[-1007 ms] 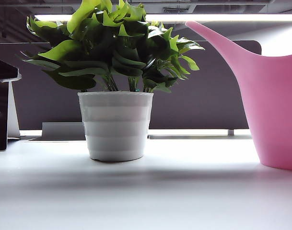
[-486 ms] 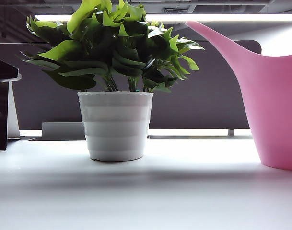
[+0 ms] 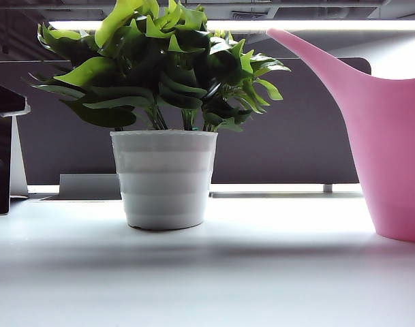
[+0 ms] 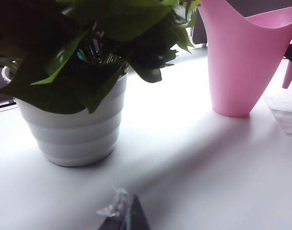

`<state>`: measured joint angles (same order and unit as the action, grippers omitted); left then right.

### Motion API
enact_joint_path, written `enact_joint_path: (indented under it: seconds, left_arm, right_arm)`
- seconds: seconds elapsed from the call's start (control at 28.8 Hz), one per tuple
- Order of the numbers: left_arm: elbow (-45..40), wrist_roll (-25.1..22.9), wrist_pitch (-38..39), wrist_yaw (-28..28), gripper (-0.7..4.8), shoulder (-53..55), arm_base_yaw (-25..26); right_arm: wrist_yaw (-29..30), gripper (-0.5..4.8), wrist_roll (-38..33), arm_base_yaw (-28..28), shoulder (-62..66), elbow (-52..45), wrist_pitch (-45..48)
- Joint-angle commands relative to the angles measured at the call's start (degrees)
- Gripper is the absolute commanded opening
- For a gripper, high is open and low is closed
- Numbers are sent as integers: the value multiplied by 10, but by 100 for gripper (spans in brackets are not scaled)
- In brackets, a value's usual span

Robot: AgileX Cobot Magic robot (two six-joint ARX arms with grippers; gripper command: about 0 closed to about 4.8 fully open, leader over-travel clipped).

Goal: Pick up the watering can from the table, water the potted plant, and put the can back.

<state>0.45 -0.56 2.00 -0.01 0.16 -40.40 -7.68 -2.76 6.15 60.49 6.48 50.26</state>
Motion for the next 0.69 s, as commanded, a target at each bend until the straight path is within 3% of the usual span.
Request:
enact_joint_path:
  seconds: [0.03,0.45,0.59,0.69]
  left_arm:
    - [0,-3,-8,2,-5,1,1]
    - [0,-3,-8,2,-5,1,1]
    - [0,-3,-8,2,-5,1,2]
    - [0,-3,-8,2,-5,1,2]
  right_arm:
    - [1,-1,0,1,-2,1,43]
    - [4,-1,3,1,-93,2,-2]
    - [14,-1,24,1,-185,31,-136]
    - [14,-1,31,1,-229,42,-167]
